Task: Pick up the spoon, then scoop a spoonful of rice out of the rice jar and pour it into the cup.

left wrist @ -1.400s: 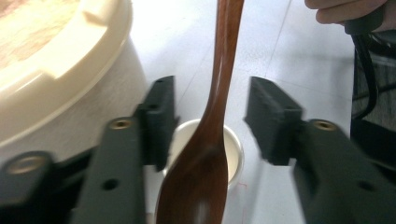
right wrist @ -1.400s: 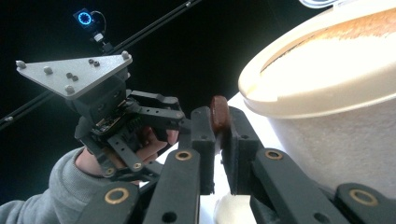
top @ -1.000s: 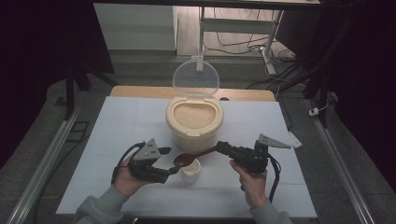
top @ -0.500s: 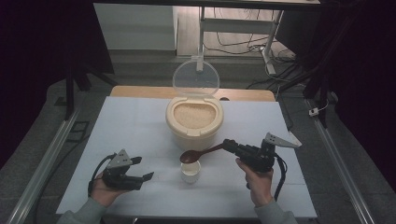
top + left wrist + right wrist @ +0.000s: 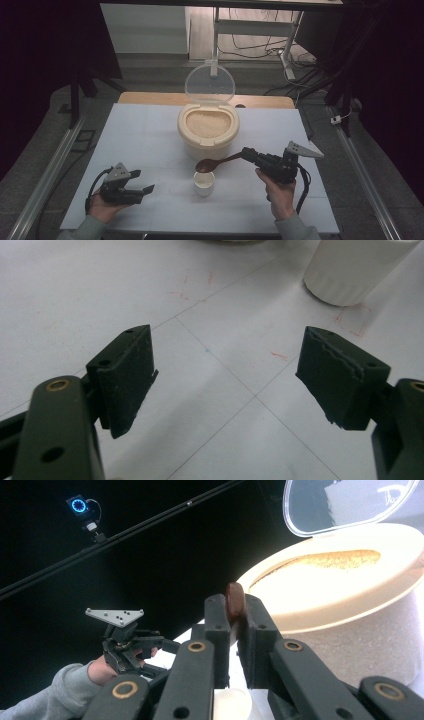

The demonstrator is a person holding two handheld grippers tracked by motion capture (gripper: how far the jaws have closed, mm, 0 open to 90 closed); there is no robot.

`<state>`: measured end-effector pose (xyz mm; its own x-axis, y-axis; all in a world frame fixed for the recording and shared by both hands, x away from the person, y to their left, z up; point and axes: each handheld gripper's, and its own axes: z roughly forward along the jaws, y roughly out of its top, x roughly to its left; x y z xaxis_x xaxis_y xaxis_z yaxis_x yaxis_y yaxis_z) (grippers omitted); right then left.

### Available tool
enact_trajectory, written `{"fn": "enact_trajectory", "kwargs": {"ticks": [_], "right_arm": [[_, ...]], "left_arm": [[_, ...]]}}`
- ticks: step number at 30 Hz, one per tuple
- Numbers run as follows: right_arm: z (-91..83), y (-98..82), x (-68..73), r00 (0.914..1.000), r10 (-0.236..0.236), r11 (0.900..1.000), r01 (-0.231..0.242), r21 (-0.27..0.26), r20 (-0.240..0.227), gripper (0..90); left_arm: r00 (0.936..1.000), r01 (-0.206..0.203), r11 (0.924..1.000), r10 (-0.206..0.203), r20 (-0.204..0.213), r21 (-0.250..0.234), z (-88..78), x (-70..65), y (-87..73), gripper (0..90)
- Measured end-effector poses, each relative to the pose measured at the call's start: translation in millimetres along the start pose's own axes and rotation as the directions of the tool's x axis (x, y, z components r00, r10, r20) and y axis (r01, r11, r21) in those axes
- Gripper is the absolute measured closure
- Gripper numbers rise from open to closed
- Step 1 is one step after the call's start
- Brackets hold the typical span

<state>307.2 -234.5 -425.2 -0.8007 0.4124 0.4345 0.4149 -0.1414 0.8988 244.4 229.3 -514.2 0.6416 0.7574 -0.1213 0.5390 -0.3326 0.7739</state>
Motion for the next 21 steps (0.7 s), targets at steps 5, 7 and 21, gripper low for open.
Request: {"fn": "enact_trajectory", "kwargs": {"ticks": [5, 7, 21], "right_arm": [[-1.6, 4.0, 3.0, 0.9999, -0.009, 1.0, 0.009, -0.015, -0.008, 83.3], [-2.9, 6.4, 4.7, 0.9998, -0.016, 1.0, 0.016, -0.021, -0.012, 83.3], [-7.3, 33.0, 10.1, 0.9987, -0.051, 0.993, 0.05, -0.107, -0.005, 83.3]], "left_arm": [[1.0, -0.002, 1.0, 0.002, -0.003, 0.003, 0.7, -0.6, 0.8, 21.1], [1.0, 0.0, 1.0, 0.0, 0.0, 0.007, 1.7, 0.0, 1.1, 20.7], [0.9999, 0.009, 0.9996, -0.009, 0.006, 0.025, 3.8, 0.5, 1.6, 19.1]]}}
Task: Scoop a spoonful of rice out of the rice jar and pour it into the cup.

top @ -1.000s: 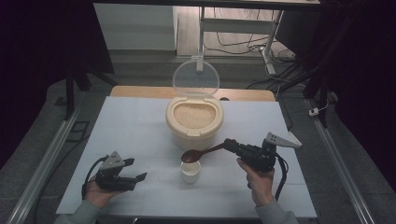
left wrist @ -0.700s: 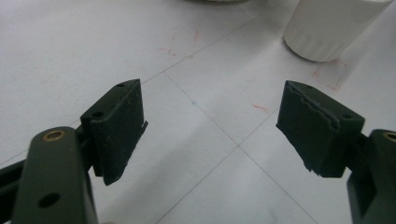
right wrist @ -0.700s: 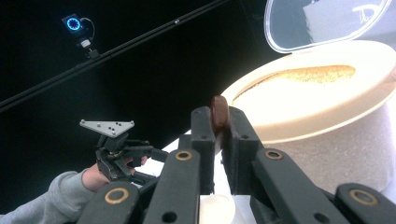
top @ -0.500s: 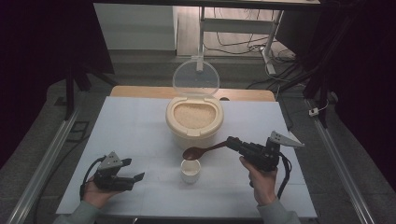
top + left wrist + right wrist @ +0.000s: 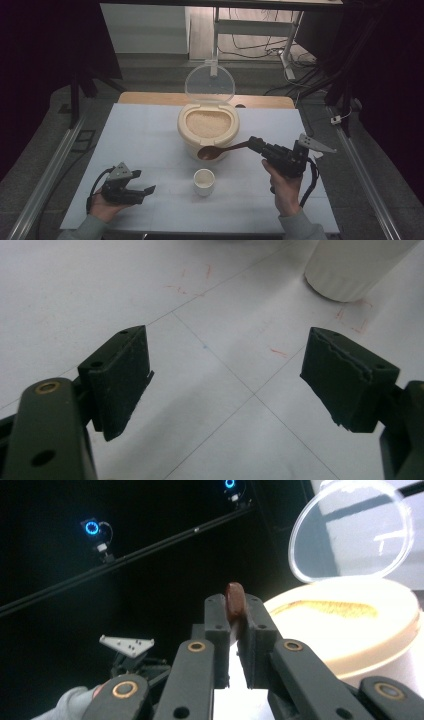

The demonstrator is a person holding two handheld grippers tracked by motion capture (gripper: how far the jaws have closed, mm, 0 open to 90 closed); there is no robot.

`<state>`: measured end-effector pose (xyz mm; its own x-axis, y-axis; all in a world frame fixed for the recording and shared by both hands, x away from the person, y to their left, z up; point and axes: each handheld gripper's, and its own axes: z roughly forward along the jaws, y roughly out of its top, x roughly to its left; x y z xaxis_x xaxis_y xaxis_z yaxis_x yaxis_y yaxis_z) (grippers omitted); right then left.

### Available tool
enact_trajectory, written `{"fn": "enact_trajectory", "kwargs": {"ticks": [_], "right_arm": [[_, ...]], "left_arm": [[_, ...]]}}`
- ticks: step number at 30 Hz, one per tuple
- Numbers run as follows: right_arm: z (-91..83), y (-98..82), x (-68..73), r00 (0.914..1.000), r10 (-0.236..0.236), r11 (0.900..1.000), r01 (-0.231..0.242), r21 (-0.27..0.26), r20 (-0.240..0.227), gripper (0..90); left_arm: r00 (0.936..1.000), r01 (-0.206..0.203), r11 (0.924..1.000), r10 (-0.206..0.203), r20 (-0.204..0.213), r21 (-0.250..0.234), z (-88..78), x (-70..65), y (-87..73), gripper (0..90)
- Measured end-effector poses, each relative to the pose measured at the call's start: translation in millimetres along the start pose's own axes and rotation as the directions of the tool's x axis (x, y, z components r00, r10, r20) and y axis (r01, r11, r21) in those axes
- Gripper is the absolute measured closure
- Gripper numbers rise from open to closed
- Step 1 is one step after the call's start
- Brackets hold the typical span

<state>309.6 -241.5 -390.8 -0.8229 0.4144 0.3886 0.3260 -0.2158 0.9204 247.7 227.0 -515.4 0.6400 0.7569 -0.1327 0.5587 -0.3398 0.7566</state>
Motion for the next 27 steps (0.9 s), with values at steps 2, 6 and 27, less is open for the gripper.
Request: {"fn": "enact_trajectory", "kwargs": {"ticks": [2, 6, 27], "right_arm": [[1.9, 5.7, -2.8, 0.9999, 0.002, 1.0, -0.002, -0.015, 0.01, 83.3], [8.7, 17.0, -9.5, 0.9989, -0.006, 0.999, 0.007, -0.031, 0.046, 83.3], [33.3, 46.0, -35.9, 0.9692, -0.064, 0.998, 0.065, 0.003, 0.238, 83.3]], "left_arm": [[1.0, 0.004, 1.0, -0.004, 0.0, 0.002, 0.6, 0.5, 0.0, 19.1], [1.0, 0.003, 1.0, -0.003, 0.0, 0.004, 0.9, 0.3, -0.1, 19.1], [1.0, 0.002, 0.9998, -0.002, 0.005, 0.02, 3.5, 1.3, -1.0, 18.6]]}}
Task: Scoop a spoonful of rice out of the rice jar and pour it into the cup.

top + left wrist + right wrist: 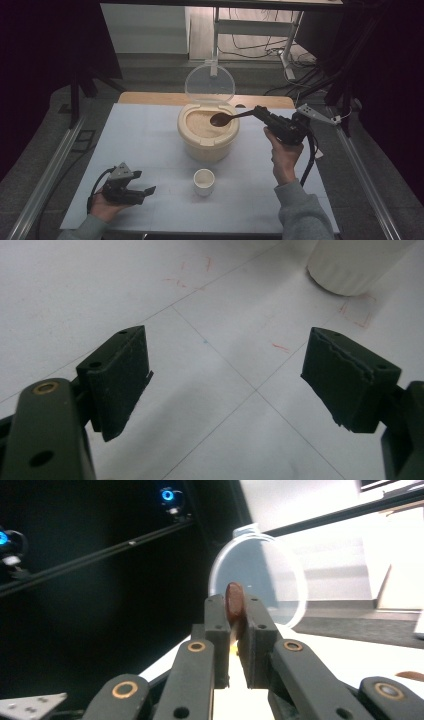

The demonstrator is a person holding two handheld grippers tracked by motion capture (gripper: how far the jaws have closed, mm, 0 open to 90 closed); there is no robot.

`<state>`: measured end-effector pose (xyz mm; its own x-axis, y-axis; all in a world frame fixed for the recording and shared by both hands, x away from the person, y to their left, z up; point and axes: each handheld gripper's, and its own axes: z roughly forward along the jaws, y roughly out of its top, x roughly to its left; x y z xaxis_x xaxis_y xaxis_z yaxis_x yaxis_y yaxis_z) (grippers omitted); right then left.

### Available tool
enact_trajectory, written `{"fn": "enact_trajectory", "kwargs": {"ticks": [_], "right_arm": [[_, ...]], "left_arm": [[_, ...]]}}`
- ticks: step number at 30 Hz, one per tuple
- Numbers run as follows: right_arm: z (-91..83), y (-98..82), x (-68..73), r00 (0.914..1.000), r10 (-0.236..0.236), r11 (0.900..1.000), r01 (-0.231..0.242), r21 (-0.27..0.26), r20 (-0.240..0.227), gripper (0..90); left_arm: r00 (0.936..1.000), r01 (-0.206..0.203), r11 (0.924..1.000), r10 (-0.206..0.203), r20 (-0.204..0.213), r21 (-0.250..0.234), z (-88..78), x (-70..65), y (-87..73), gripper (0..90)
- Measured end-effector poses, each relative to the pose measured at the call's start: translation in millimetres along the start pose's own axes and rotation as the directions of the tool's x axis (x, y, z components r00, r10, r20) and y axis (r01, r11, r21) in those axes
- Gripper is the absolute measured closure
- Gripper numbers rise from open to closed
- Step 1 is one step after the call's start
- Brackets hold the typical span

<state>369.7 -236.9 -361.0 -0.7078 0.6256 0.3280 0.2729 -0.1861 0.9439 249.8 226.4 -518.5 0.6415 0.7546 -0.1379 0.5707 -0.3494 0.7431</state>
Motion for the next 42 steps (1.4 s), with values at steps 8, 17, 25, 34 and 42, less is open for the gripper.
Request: {"fn": "enact_trajectory", "kwargs": {"ticks": [8, 17, 25, 34, 42], "right_arm": [[15.7, 0.5, -0.9, 0.9933, -0.082, 0.996, 0.078, 0.052, 0.081, 83.2], [31.2, 3.8, 7.7, 0.966, -0.204, 0.976, 0.189, 0.104, 0.159, 83.3], [40.1, 1.3, 14.8, 0.9375, -0.294, 0.951, 0.267, 0.157, 0.186, 83.3], [49.2, -11.4, 10.0, 0.9617, -0.223, 0.962, 0.191, 0.193, 0.16, 83.3], [54.2, -21.8, -0.4, 0.9856, -0.098, 0.979, 0.071, 0.19, 0.138, 83.4]], "left_arm": [[1.0, -0.002, 1.0, 0.002, -0.005, -0.002, 0.1, -0.4, 0.2, 18.6], [1.0, -0.003, 1.0, 0.003, -0.003, 0.0, 0.3, 0.4, 0.0, 18.6], [1.0, -0.002, 1.0, 0.002, -0.002, 0.002, 0.4, 1.3, -0.4, 18.6], [1.0, -0.002, 1.0, 0.002, -0.004, 0.003, 0.5, 1.1, -0.3, 18.6], [1.0, -0.002, 1.0, 0.002, -0.004, 0.004, 0.8, 1.3, -0.3, 18.6]]}}
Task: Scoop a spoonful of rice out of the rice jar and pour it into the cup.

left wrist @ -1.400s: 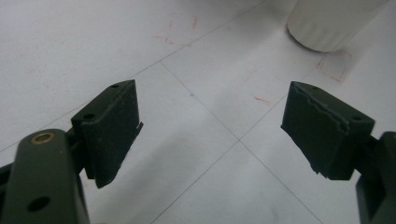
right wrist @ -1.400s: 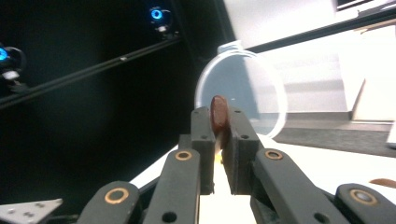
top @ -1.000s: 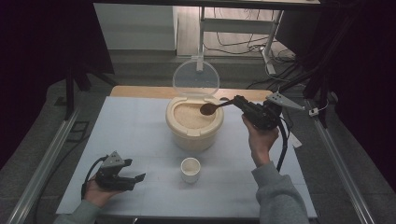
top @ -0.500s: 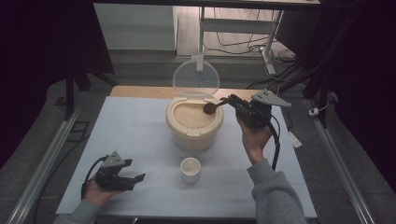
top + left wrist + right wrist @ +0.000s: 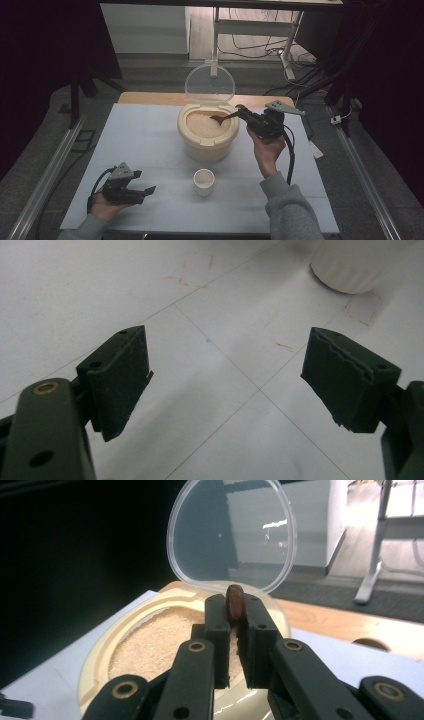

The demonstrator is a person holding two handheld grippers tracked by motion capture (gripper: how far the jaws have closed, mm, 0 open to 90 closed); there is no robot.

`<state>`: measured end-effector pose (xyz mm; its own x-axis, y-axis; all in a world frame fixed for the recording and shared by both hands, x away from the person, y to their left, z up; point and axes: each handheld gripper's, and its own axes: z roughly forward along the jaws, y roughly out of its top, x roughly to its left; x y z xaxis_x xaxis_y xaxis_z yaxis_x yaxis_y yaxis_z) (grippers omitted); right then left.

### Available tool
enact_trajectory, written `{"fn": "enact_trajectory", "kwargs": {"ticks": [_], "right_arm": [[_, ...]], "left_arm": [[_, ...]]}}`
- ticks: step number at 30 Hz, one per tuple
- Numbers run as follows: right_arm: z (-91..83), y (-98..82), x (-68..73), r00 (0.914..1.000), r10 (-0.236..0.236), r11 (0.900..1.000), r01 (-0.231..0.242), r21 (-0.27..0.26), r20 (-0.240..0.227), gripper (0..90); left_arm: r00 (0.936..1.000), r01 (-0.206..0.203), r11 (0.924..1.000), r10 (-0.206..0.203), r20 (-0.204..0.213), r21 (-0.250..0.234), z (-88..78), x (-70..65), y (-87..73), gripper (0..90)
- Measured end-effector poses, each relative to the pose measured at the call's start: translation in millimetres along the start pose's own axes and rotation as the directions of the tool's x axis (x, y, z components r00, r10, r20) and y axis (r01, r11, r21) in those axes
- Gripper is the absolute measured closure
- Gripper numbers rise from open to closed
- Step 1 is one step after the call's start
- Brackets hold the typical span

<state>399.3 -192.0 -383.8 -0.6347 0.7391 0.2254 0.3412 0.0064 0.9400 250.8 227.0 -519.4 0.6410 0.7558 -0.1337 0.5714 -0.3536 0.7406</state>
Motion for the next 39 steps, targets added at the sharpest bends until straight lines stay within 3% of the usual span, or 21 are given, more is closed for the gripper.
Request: {"fn": "enact_trajectory", "kwargs": {"ticks": [1, 2, 5, 15, 20, 26, 27, 28, 29, 30, 31, 39], "right_arm": [[2.5, -3.6, -3.4, 0.9986, 0.05, 0.999, -0.05, 0.0, -0.015, 83.4], [2.5, -3.6, -3.4, 0.9986, 0.05, 0.999, -0.05, 0.0, -0.015, 83.4], [7.7, -10.0, -9.5, 0.9885, 0.145, 0.989, -0.145, 0.003, -0.042, 83.2], [9.8, -14.4, -18.7, 0.9657, 0.253, 0.967, -0.254, -0.001, -0.058, 83.0], [7.5, -17.8, -25.4, 0.943, 0.322, 0.946, -0.325, -0.015, -0.083, 83.4], [4.4, -18.0, -27.3, 0.9315, 0.352, 0.935, -0.355, -0.019, -0.093, 83.4], [4.0, -18.1, -27.9, 0.9277, 0.361, 0.931, -0.364, -0.019, -0.097, 83.4], [3.5, -18.7, -29.7, 0.9112, 0.397, 0.916, -0.401, -0.014, -0.11, 83.4], [3.5, -18.7, -29.7, 0.9112, 0.397, 0.916, -0.401, -0.014, -0.11, 83.4], [3.4, -19.5, -30.9, 0.9007, 0.419, 0.906, -0.423, -0.012, -0.116, 83.5], [3.8, -20.6, -32.2, 0.8814, 0.457, 0.888, -0.46, -0.005, -0.121, 83.4], [2.7, -21.8, -33.4, 0.8705, 0.478, 0.876, -0.482, -0.001, -0.116, 83.4]], "left_arm": [[1.0, 0.0, 1.0, 0.0, 0.0, 0.0, 0.1, 0.0, 0.0, 18.6], [1.0, 0.0, 1.0, 0.0, 0.0, 0.0, 0.2, 0.0, 0.0, 18.6], [1.0, 0.0, 1.0, 0.0, 0.0, 0.001, 0.5, -0.2, 0.1, 18.6], [1.0, -0.002, 1.0, 0.002, -0.001, 0.002, 0.6, 0.3, -0.1, 18.7], [1.0, -0.002, 1.0, 0.002, 0.0, 0.004, 1.1, 0.4, -0.2, 18.6], [1.0, -0.005, 1.0, 0.005, -0.002, 0.005, 1.1, 0.0, -0.1, 18.7], [1.0, -0.005, 1.0, 0.005, -0.002, 0.005, 1.2, 0.0, -0.1, 18.7], [1.0, -0.005, 1.0, 0.005, -0.002, 0.005, 1.2, 0.0, -0.1, 18.7], [1.0, -0.005, 1.0, 0.005, -0.002, 0.006, 1.3, 0.1, 0.0, 18.7], [1.0, -0.005, 1.0, 0.005, -0.002, 0.006, 1.3, 0.1, 0.0, 18.7], [1.0, -0.006, 1.0, 0.006, -0.002, 0.006, 1.2, 0.1, 0.0, 18.7], [1.0, -0.005, 1.0, 0.005, -0.001, 0.004, 0.8, 0.0, -0.1, 18.7]]}}
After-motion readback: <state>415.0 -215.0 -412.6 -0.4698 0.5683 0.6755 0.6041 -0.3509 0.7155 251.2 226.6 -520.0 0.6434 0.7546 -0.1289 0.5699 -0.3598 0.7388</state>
